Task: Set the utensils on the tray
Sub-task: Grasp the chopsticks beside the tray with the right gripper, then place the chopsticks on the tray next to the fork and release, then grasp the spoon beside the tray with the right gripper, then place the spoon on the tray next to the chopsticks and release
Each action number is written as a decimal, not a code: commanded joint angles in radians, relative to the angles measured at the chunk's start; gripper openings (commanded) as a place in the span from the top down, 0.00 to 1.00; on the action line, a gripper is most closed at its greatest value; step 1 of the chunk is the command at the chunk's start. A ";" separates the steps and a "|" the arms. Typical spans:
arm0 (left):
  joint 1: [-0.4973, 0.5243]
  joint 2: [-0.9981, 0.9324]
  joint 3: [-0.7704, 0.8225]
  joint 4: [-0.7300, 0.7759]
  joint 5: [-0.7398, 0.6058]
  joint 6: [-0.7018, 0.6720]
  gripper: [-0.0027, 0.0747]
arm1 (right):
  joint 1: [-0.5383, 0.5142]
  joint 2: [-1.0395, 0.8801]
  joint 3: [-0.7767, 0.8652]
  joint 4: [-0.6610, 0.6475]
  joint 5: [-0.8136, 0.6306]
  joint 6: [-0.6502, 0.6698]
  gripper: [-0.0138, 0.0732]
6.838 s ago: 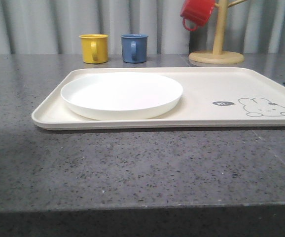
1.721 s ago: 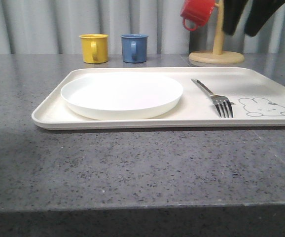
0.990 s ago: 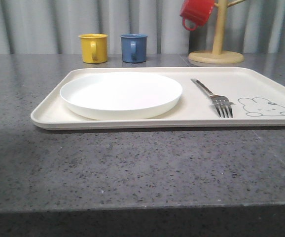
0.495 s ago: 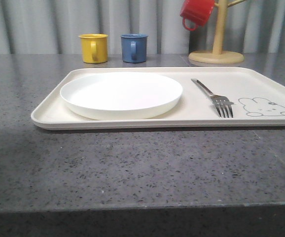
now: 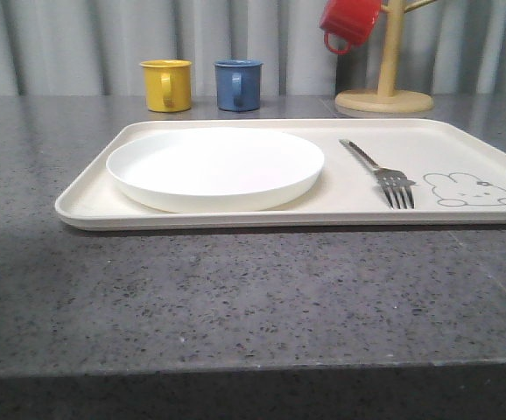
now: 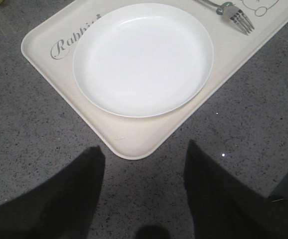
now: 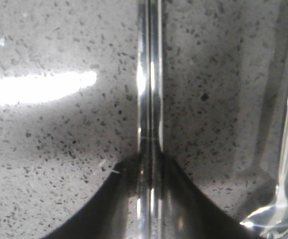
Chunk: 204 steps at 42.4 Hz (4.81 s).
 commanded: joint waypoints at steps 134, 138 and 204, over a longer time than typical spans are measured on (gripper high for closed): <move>-0.006 -0.012 -0.024 0.001 -0.069 -0.013 0.49 | -0.179 -0.017 -0.152 0.024 0.101 -0.154 0.45; -0.006 -0.012 -0.024 0.001 -0.069 -0.013 0.49 | -0.179 0.003 -0.152 0.024 0.097 -0.157 0.45; -0.006 -0.012 -0.024 0.001 -0.069 -0.013 0.49 | 0.242 -0.111 -0.152 0.179 0.115 -0.087 0.87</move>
